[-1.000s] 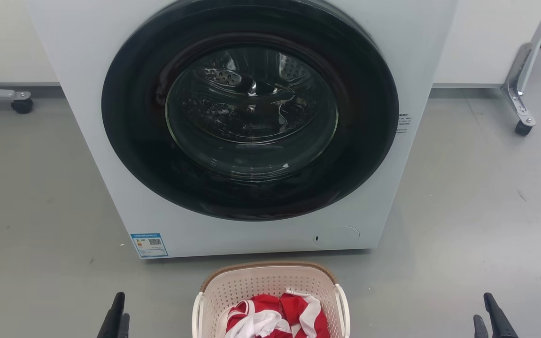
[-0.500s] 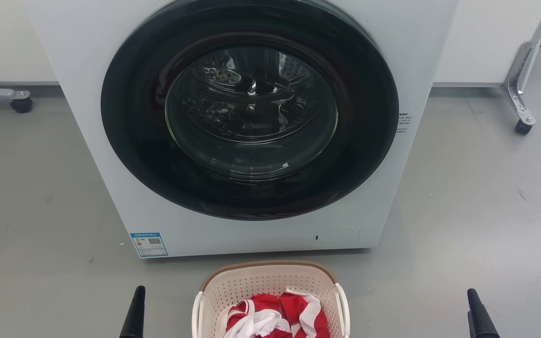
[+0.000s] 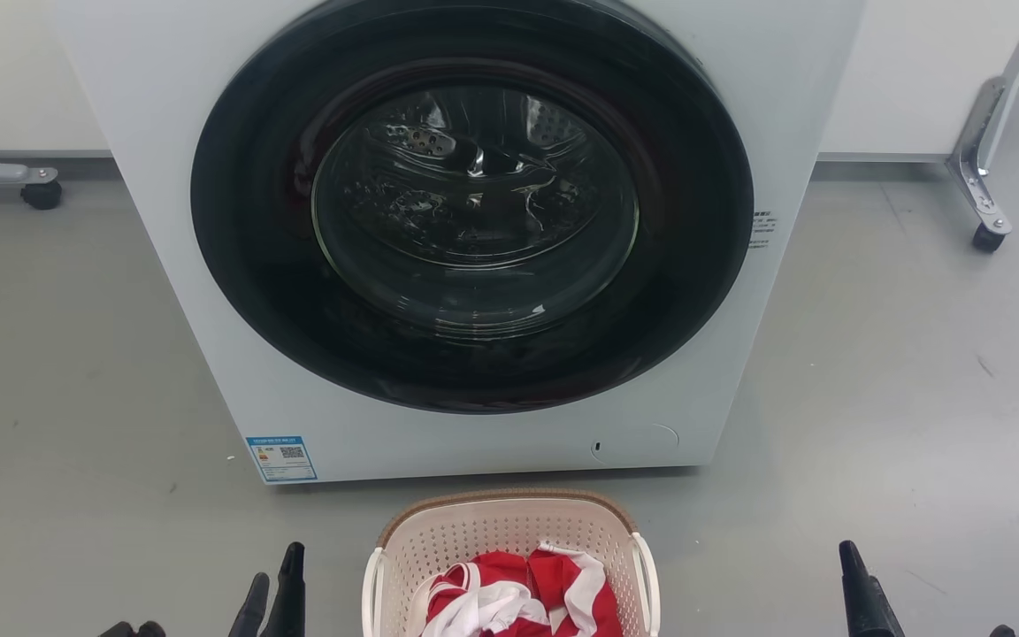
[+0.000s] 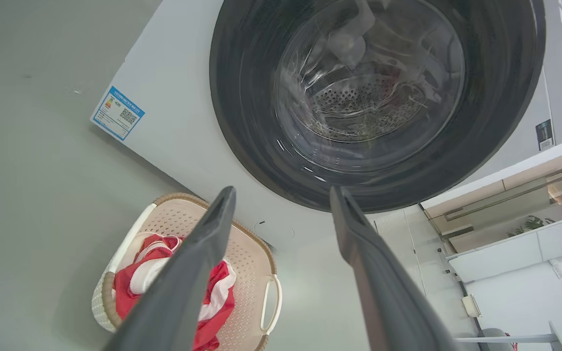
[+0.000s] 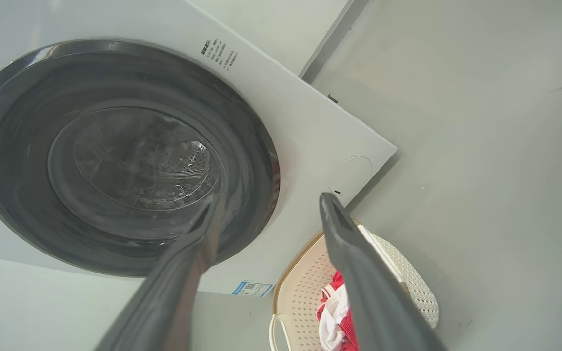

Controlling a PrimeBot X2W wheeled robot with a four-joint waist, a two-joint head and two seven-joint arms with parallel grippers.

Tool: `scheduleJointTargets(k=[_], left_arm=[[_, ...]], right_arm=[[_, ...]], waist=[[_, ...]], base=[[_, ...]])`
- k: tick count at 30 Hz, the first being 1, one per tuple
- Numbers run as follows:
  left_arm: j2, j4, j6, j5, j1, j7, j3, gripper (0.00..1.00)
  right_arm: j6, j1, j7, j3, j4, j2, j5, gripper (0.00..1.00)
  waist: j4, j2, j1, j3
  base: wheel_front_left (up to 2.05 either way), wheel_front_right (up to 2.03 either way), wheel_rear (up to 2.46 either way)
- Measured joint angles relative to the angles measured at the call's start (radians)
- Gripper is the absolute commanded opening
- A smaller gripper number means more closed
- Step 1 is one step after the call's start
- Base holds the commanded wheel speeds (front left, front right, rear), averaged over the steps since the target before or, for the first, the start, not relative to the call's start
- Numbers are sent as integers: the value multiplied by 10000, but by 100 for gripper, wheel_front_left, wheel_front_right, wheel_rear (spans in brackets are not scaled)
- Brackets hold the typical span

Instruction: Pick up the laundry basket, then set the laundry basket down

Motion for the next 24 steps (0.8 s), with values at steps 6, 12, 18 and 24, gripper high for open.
scheduleJointTargets(k=[6,12,18,24], left_arm=[[140,-148,167,1131,33,-199,-257,100],[221,-255,360,2188,272,-445,-487,100],[265,-334,531,3076,440,-625,-644,100],[326,-433,698,4067,509,-857,-807,100]], right_arm=[[-174,112,-205,364,-69,-127,-1114,100],[-345,143,-430,708,-115,-205,-2167,100],[-464,244,-625,982,-150,-247,-3057,100],[-616,489,-817,1202,-198,-251,-3942,100]], waist=[[12,0,0,5],[30,0,0,5],[45,0,0,-3],[56,0,0,-21]], base=[[0,0,0],[0,0,0],[0,0,0],[0,0,0]])
